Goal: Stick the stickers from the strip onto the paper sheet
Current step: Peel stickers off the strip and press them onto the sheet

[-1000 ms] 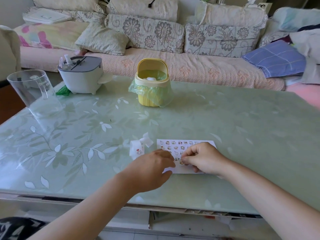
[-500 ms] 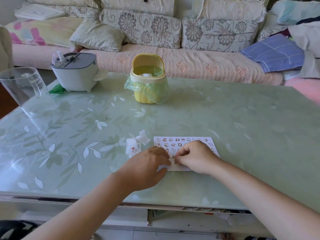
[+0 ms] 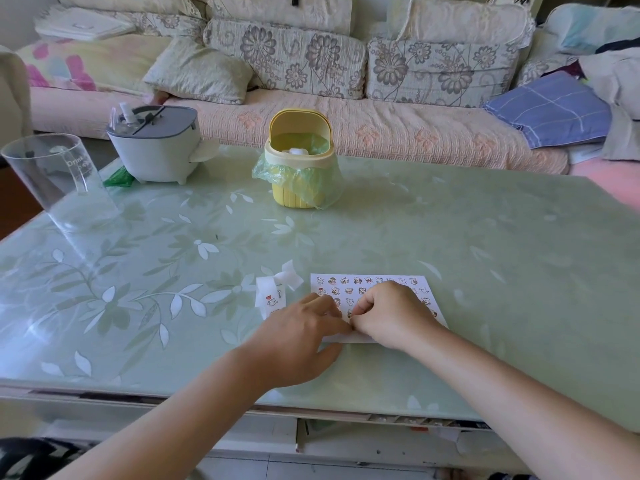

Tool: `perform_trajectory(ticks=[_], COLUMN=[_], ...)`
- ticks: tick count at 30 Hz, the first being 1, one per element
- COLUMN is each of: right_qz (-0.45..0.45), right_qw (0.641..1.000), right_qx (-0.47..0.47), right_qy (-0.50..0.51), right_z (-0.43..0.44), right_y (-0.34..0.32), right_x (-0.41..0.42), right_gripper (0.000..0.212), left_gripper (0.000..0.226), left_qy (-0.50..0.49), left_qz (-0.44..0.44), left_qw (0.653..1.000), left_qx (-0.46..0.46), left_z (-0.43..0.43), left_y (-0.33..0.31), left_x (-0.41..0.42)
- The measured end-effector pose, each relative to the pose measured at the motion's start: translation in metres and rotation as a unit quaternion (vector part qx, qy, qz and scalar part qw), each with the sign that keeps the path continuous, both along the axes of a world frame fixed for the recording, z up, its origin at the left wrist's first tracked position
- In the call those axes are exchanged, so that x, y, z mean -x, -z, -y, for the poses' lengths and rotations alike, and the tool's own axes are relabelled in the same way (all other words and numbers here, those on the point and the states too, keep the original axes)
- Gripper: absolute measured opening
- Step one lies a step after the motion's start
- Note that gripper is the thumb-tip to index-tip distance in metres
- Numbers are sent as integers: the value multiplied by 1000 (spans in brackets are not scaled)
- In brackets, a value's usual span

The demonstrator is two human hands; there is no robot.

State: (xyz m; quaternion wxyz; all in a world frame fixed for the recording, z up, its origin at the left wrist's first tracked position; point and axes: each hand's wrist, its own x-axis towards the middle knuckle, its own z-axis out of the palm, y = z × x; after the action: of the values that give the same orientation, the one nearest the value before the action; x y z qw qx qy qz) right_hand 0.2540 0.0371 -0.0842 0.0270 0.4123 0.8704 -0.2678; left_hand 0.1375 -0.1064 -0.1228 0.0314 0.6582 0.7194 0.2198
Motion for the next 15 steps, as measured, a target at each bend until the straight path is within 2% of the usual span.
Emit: perform_trajectory(ticks=[7, 9, 12, 15], right_qz=[44, 29, -12, -55], right_qw=[993, 991, 992, 987], right_qx=[-104, -131, -123, -125], right_qy=[-26, -26, -27, -79], right_z=[4, 3, -3, -4], right_y=[-4, -2, 1, 10], right_x=[2, -2, -13, -22], right_gripper=[14, 11, 25, 18], left_gripper=[34, 34, 36, 42], left_qy=[-10, -12, -9, -12], left_qz=[-11, -18, -33, -51], left_qw=[1000, 1000, 999, 999], left_qx=[-1, -1, -1, 10], left_z=[1, 2, 2, 2], left_y=[0, 0, 2, 4], left_x=[-3, -3, -4, -6])
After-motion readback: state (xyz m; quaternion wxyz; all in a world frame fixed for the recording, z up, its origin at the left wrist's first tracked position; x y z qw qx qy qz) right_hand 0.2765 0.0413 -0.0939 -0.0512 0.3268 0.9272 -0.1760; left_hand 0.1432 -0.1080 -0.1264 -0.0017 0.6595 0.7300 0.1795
